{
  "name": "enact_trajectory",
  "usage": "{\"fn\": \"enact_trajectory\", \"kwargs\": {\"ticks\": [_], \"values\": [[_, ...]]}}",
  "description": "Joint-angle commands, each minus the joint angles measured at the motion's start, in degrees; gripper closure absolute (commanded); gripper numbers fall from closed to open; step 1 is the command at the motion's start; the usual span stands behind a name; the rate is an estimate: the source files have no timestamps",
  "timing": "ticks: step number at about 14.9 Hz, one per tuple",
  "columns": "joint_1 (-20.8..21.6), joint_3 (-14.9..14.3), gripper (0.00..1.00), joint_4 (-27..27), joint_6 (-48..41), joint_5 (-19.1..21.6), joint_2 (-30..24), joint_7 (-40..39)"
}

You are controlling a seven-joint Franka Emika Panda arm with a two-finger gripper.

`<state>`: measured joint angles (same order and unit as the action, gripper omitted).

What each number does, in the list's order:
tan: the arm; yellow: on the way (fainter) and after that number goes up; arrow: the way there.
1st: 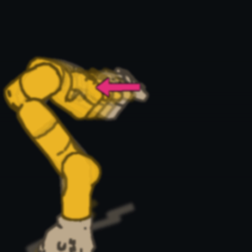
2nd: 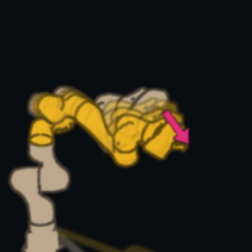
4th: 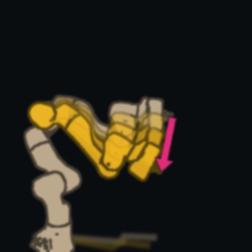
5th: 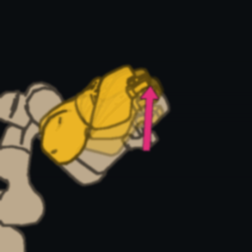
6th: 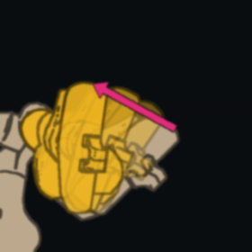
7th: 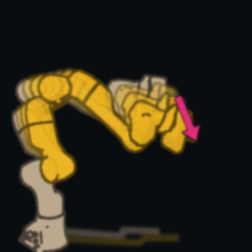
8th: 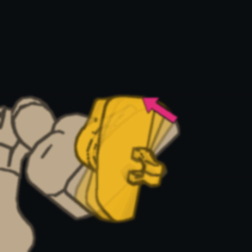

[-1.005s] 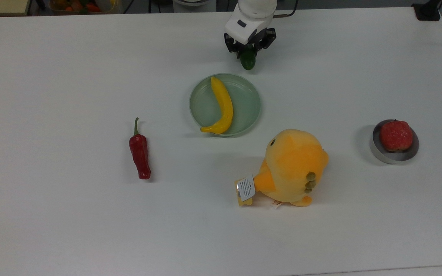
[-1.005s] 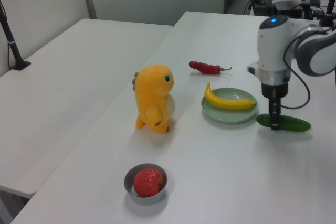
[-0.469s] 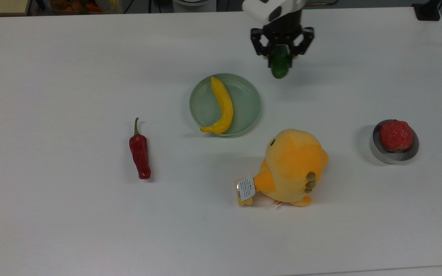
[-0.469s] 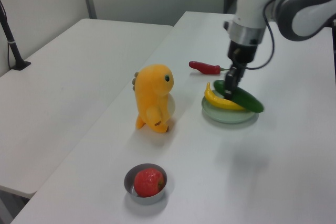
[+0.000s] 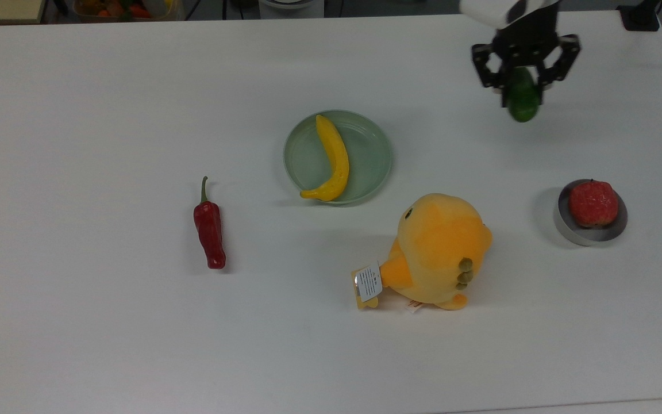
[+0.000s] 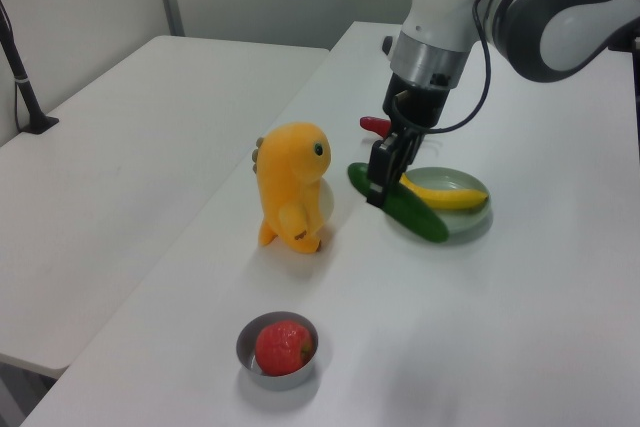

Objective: Put the cucumber on the left side of the bowl
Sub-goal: 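Lift the cucumber and carry it toward the metal bowl with red fruit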

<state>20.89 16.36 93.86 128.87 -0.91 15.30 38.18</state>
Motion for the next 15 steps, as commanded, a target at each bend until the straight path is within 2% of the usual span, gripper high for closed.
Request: {"fn": "enact_trajectory", "kwargs": {"ticks": [1, 2, 5, 7, 9, 12, 15], "values": [[4.4, -0.5, 0.88, -7.5, 5.1, -3.7, 7.4, 2.0], [5.8, -0.5, 0.88, -8.9, 6.3, -4.1, 8.9, 2.9], [10.3, -1.6, 0.88, -13.9, 13.7, -13.2, 16.5, 11.2], [10.7, -1.5, 0.88, -15.2, 16.2, -18.1, 19.0, 16.1], [12.3, -1.5, 0.88, -16.4, 19.7, -20.4, 20.8, 17.2], [13.4, -1.7, 0.88, -18.8, 22.9, -21.2, 23.0, 17.3], [16.5, -5.2, 0.88, -19.7, 26.2, -21.5, 24.2, 17.3]]}}
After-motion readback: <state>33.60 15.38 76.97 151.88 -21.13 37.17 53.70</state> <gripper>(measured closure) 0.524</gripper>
